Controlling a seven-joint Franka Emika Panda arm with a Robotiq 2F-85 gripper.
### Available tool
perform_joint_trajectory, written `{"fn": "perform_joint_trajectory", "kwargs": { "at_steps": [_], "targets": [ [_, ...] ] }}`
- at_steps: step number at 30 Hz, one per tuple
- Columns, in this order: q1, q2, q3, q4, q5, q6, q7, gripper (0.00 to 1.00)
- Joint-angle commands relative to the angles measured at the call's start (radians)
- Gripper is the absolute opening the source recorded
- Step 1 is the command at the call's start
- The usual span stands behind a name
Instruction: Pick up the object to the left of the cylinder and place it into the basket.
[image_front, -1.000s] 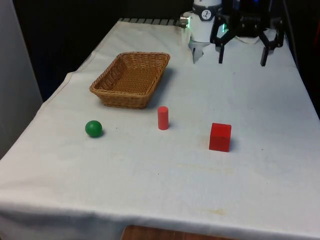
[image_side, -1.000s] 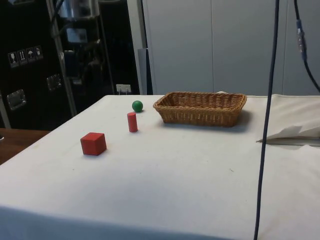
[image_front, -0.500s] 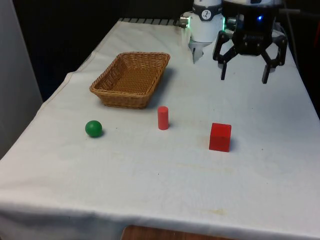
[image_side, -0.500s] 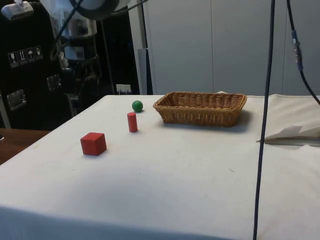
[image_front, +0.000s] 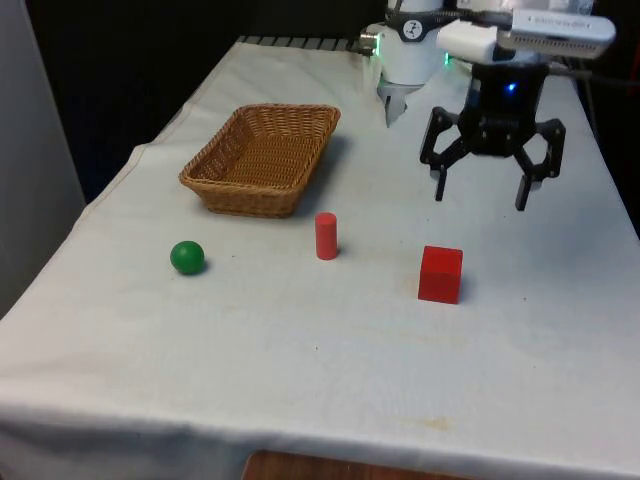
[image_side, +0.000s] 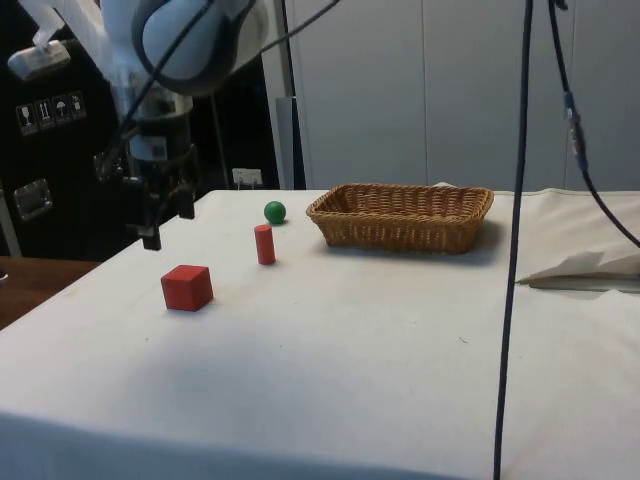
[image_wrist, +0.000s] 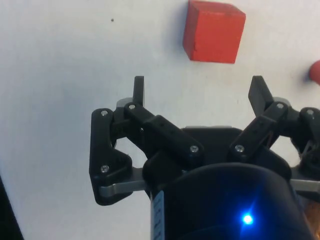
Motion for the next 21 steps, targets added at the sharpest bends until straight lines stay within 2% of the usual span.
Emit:
{"fn": "perform_joint_trajectory", "kwargs": {
  "at_steps": [1,2,3,4,11,12,13,14,20,21],
  "targets": [
    [-0.011,0.015,0.011,0.007,0.018,0.012,-0.011,1.00],
    [-0.014,0.021,0.010,0.010,0.023,0.015,-0.015,1.00],
    [-0.003,0.016,0.000,0.006,0.011,0.008,-0.005,1.00],
    [-0.016,0.026,0.009,0.012,0.028,0.017,-0.020,1.00],
    [-0.035,0.071,0.000,0.029,0.073,0.033,-0.059,1.00],
    [-0.025,0.066,-0.011,0.025,0.065,0.025,-0.052,1.00],
    [-0.036,0.076,-0.001,0.032,0.079,0.034,-0.064,1.00],
    [-0.040,0.087,-0.002,0.037,0.089,0.036,-0.070,1.00],
    [-0.044,0.116,-0.001,0.053,0.114,0.045,-0.079,1.00],
    [-0.035,0.113,-0.013,0.050,0.104,0.036,-0.071,1.00]
  ]
}}
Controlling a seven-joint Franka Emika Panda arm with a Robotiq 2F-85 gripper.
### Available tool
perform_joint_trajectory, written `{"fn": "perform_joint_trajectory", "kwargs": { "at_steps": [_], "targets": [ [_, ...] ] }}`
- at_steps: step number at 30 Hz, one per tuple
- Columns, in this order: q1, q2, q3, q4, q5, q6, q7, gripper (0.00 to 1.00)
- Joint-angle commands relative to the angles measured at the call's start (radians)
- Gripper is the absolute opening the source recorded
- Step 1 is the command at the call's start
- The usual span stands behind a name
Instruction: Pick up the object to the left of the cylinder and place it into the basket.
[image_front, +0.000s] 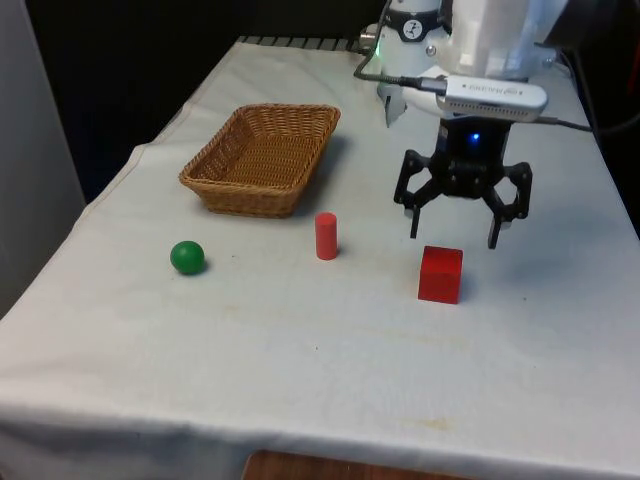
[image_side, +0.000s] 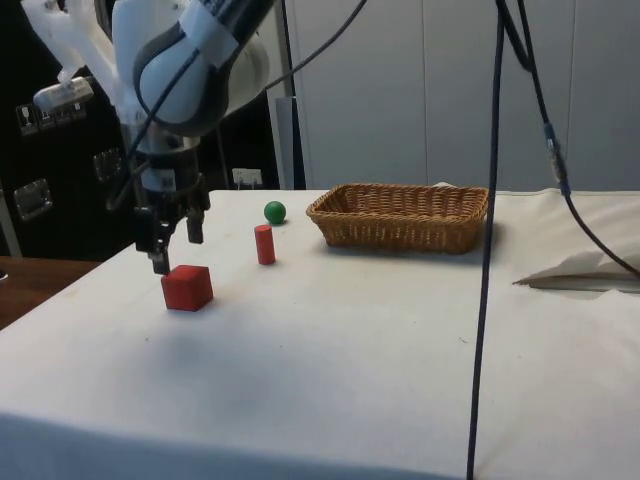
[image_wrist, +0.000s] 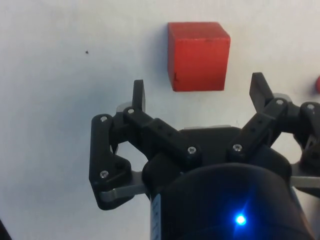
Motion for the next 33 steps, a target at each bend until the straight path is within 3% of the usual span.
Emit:
{"fn": "perform_joint_trajectory", "kwargs": {
  "at_steps": [1,9,10,11,19,20,21,22,29,30,31,32,33],
  "targets": [
    [-0.009,0.008,0.013,0.005,0.014,0.013,-0.008,1.00],
    [-0.013,0.054,0.015,0.017,0.056,0.041,-0.021,1.00],
    [-0.001,0.048,0.002,0.010,0.044,0.032,-0.011,1.00],
    [-0.014,0.060,0.014,0.018,0.059,0.043,-0.024,1.00],
    [-0.026,0.108,0.005,0.046,0.075,0.049,-0.038,1.00],
    [-0.017,0.104,-0.004,0.041,0.068,0.044,-0.030,1.00],
    [-0.027,0.113,0.004,0.049,0.076,0.049,-0.039,1.00],
    [-0.028,0.117,0.004,0.053,0.076,0.049,-0.039,1.00],
    [-0.034,0.135,0.003,0.067,0.076,0.048,-0.038,0.23],
    [-0.027,0.133,-0.004,0.062,0.070,0.044,-0.031,0.13],
    [-0.034,0.135,0.003,0.067,0.076,0.048,-0.038,0.13],
    [-0.035,0.136,0.003,0.068,0.076,0.049,-0.038,0.00],
    [-0.035,0.137,0.003,0.068,0.076,0.049,-0.038,0.00]
  ]
}}
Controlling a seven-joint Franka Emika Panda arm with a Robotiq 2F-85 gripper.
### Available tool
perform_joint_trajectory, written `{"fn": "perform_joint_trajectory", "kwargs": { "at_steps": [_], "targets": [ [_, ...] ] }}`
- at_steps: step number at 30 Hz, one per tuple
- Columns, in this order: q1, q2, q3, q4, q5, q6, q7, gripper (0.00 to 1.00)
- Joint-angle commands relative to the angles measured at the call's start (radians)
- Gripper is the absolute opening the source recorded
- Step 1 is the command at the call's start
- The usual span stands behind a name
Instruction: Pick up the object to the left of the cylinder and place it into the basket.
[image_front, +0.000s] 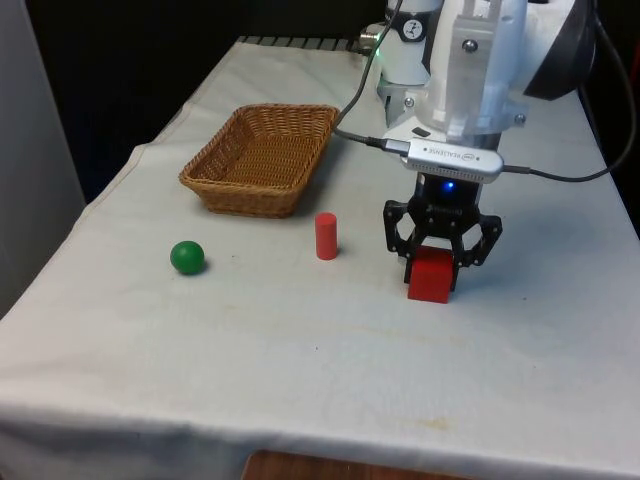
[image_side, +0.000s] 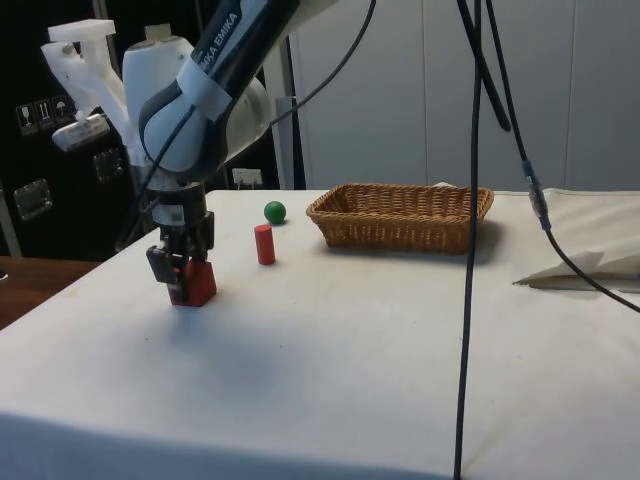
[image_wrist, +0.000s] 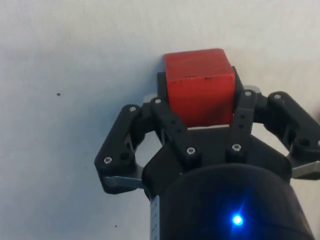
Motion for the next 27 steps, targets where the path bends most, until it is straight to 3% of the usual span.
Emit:
{"fn": "perform_joint_trajectory", "kwargs": {
  "at_steps": [1,5,6,7,8,14,15,18,23,24,27],
  "targets": [
    [-0.008,0.004,0.007,0.005,0.006,0.005,-0.007,0.00],
    [-0.008,0.005,0.007,0.005,0.006,0.005,-0.007,0.00],
    [-0.001,0.000,0.000,0.000,0.000,0.000,0.000,0.00],
    [-0.008,0.005,0.007,0.005,0.006,0.005,-0.007,0.00],
    [-0.007,0.000,0.005,0.003,0.005,0.003,-0.007,0.00],
    [0.007,-0.039,-0.011,-0.024,-0.004,-0.012,-0.004,0.00],
    [0.002,-0.023,-0.007,-0.008,-0.001,-0.011,-0.002,0.00],
    [0.012,-0.061,-0.018,-0.043,-0.008,-0.016,-0.006,0.00],
    [0.017,-0.110,-0.029,-0.089,-0.012,-0.017,-0.018,0.00],
    [0.013,-0.109,-0.026,-0.087,-0.006,-0.017,-0.022,0.00],
    [0.021,-0.141,-0.038,-0.120,-0.014,-0.016,-0.027,0.00]
  ]
}}
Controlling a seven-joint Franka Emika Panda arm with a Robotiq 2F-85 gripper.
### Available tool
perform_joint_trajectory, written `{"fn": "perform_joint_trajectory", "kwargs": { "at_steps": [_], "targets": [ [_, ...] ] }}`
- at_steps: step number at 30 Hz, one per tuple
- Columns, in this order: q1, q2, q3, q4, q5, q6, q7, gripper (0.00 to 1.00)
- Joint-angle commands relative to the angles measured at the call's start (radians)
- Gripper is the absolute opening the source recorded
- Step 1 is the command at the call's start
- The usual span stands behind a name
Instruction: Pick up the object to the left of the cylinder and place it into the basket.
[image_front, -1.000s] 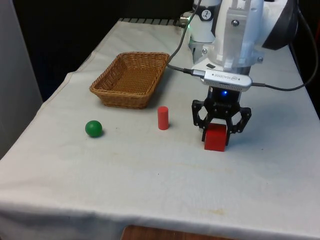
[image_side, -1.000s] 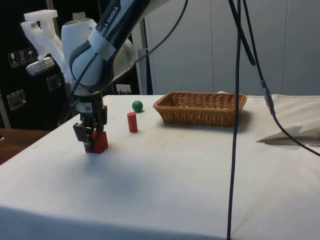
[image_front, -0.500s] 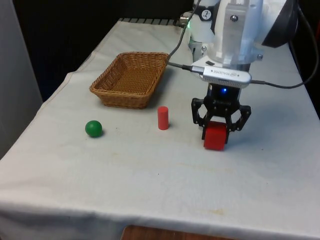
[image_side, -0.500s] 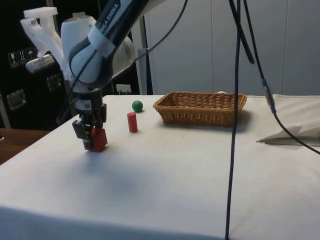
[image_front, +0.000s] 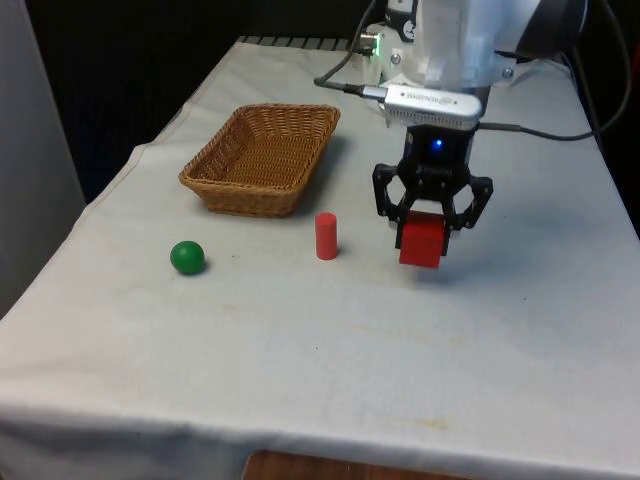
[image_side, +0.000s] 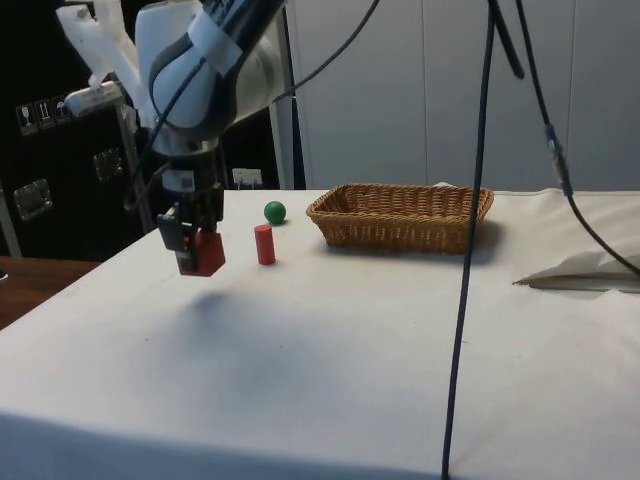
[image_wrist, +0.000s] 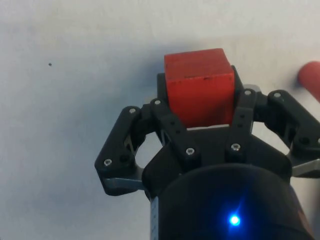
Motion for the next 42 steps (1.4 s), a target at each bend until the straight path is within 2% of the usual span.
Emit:
{"fn": "perform_joint_trajectory", "kwargs": {
  "at_steps": [1,3,4,5,11,12,13,19,20,21,27,28,29,35,36,42],
  "targets": [
    [0.007,-0.016,-0.008,-0.018,-0.007,0.001,0.000,0.00],
    [0.009,-0.032,-0.013,-0.035,-0.009,0.002,-0.004,0.00],
    [0.004,-0.025,-0.007,-0.027,-0.002,0.000,-0.007,0.00],
    [0.012,-0.047,-0.017,-0.052,-0.010,0.004,-0.008,0.00],
    [0.020,-0.097,-0.033,-0.106,-0.022,0.006,-0.020,0.00],
    [0.012,-0.086,-0.024,-0.092,-0.012,0.000,-0.022,0.00],
    [0.020,-0.103,-0.034,-0.113,-0.025,0.007,-0.020,0.00],
    [0.022,-0.143,-0.046,-0.164,-0.035,0.015,-0.037,0.00],
    [0.016,-0.134,-0.039,-0.151,-0.027,0.004,-0.038,0.00],
    [0.022,-0.148,-0.048,-0.172,-0.034,0.017,-0.041,0.00],
    [0.020,-0.185,-0.061,-0.233,-0.030,0.037,-0.076,0.00],
    [0.017,-0.176,-0.058,-0.221,-0.027,0.025,-0.074,0.00],
    [0.020,-0.191,-0.063,-0.242,-0.030,0.041,-0.082,0.00],
    [0.018,-0.227,-0.080,-0.301,-0.029,0.062,-0.119,0.00],
    [0.017,-0.219,-0.078,-0.290,-0.027,0.048,-0.116,0.00],
    [0.019,-0.269,-0.101,-0.361,-0.031,0.083,-0.159,0.00]
  ]
}}
